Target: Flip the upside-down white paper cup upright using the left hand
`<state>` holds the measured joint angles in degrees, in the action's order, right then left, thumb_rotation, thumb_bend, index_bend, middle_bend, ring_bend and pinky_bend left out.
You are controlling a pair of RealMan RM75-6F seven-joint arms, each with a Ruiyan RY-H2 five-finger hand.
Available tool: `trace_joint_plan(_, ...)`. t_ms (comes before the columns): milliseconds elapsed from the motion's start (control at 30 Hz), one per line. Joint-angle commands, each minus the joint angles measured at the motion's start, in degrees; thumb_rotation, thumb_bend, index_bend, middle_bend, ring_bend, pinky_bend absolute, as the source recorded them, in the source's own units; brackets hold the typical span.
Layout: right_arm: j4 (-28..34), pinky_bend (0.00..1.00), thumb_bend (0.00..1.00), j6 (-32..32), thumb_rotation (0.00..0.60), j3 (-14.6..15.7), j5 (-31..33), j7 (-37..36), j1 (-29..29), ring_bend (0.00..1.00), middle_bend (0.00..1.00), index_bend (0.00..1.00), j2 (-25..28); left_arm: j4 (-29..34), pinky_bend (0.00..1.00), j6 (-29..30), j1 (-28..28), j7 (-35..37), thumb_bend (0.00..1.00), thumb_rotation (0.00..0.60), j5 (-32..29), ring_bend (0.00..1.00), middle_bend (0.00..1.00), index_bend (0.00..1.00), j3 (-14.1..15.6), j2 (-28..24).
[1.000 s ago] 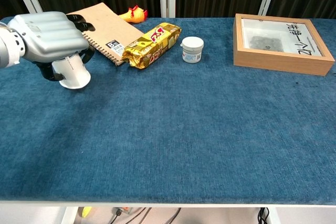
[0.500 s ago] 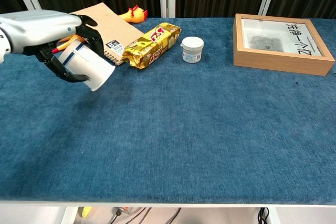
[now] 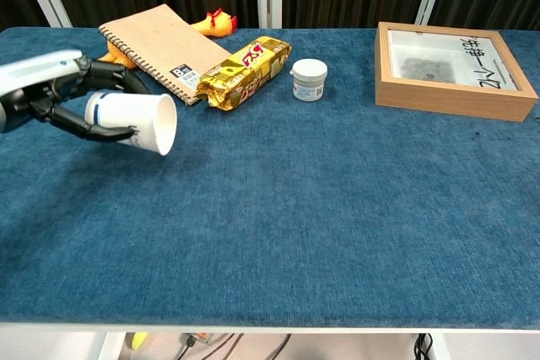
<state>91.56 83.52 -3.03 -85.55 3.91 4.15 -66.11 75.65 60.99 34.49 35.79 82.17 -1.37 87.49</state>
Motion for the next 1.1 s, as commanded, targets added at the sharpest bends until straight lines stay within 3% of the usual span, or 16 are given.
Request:
trace_joint_plan(33,-0.01,0.00,0.15,-0.06,0.600,0.02,-0.03,0.04,0.04,0.00,0.00,0.00,0.01,-2.26,0.01,-0.57,-0.68,1.24,0.27,0.600,0.65,0.01,0.34,0.39,-0.02,1.58)
trace_joint_plan(133,-0.04,0.00,0.15,-0.15,0.600,0.01,0.08,0.00,0.07,0.00,0.00,0.00,0.07,-3.29,0.01,-0.87,-0.72,1.73,0.27,0.600,1.22,0.00,0.30,0.36,0.13,1.93)
trace_joint_plan(367,-0.30,0.00,0.15,-0.15,0.600,-0.02,0.34,-0.33,-0.01,0.00,0.00,0.00,0.17,-3.86,0.00,-0.98,-0.43,1.41,0.27,0.600,3.72,0.00,0.10,0.11,1.02,1.16)
trace_joint_plan(600,-0.60,0.00,0.15,-0.16,0.600,0.02,0.39,-0.62,-0.05,0.00,0.00,0.00,0.12,-1.27,0.00,2.88,-0.97,-4.48,0.27,0.600,6.97,0.00,0.06,0.06,1.38,-1.32)
trace_joint_plan(733,-0.74,0.00,0.15,-0.08,0.600,-0.16,0.68,-0.60,-0.07,0.00,0.00,0.00,0.21,4.94,0.00,6.24,-0.39,-22.56,0.27,0.600,9.99,0.00,0.05,0.05,0.23,-5.90)
trace_joint_plan(833,-0.80,0.00,0.15,-0.40,0.600,-0.20,0.84,-0.55,0.08,0.00,0.00,0.00,-0.03,12.95,0.00,5.14,0.73,-48.59,0.27,0.600,10.66,0.00,0.03,0.05,-1.07,-9.89)
trace_joint_plan(967,-0.83,0.00,0.16,-0.70,0.600,-0.06,0.71,-0.43,0.24,0.00,0.00,0.00,-0.30,21.53,0.00,1.17,1.85,-75.96,0.27,0.600,6.51,0.00,0.01,0.04,-2.56,-10.52)
trace_joint_plan(1100,-0.95,0.00,0.16,-0.69,0.600,0.09,0.51,-0.60,0.22,0.00,0.00,0.00,-0.38,24.41,0.00,-1.90,3.24,-94.65,0.24,0.600,-1.58,0.00,0.00,0.03,-4.05,-7.31)
